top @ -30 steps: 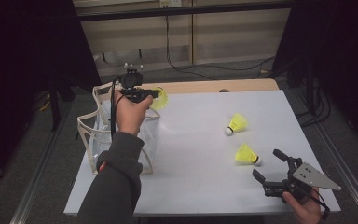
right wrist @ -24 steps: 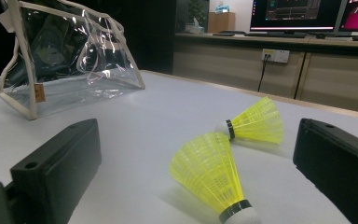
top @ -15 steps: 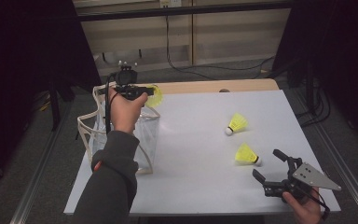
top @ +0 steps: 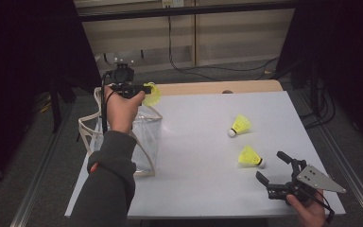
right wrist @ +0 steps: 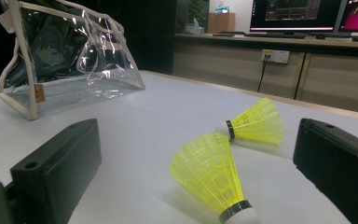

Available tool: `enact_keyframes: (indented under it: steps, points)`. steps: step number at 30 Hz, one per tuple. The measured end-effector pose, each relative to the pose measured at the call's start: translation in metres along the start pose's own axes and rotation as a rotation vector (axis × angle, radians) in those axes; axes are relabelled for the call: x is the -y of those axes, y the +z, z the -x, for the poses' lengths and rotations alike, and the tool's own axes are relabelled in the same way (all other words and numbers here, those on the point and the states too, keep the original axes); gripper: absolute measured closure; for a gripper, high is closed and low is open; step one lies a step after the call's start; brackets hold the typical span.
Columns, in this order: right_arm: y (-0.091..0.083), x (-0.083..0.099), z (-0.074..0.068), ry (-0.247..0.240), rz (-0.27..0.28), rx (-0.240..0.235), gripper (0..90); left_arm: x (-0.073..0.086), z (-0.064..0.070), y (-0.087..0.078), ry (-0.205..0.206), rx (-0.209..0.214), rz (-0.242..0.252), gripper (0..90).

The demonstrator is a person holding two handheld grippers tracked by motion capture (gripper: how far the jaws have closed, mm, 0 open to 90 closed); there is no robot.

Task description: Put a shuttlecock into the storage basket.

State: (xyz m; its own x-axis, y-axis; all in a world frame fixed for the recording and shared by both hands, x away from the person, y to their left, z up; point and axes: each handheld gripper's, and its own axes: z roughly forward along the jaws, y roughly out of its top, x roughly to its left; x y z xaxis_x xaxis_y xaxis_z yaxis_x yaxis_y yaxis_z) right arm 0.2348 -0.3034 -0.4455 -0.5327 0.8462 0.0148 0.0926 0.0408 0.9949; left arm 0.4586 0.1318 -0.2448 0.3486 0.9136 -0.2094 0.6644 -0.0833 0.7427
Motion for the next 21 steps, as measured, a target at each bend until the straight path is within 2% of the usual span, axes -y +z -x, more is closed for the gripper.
enact_keyframes:
  steps: [3,7,21]
  points:
    - [0.0,0.0,0.0,0.001,0.0,0.001,0.6,-0.001,-0.001,-0.002,0.006,-0.003,-0.002,81.1]
    - [0.0,0.0,0.0,0.003,-0.001,0.0,0.7,-0.004,-0.003,-0.005,-0.009,0.0,0.012,81.0]
    - [0.0,0.0,0.0,0.004,-0.002,0.001,0.6,-0.008,-0.013,-0.013,-0.014,-0.028,0.02,81.1]
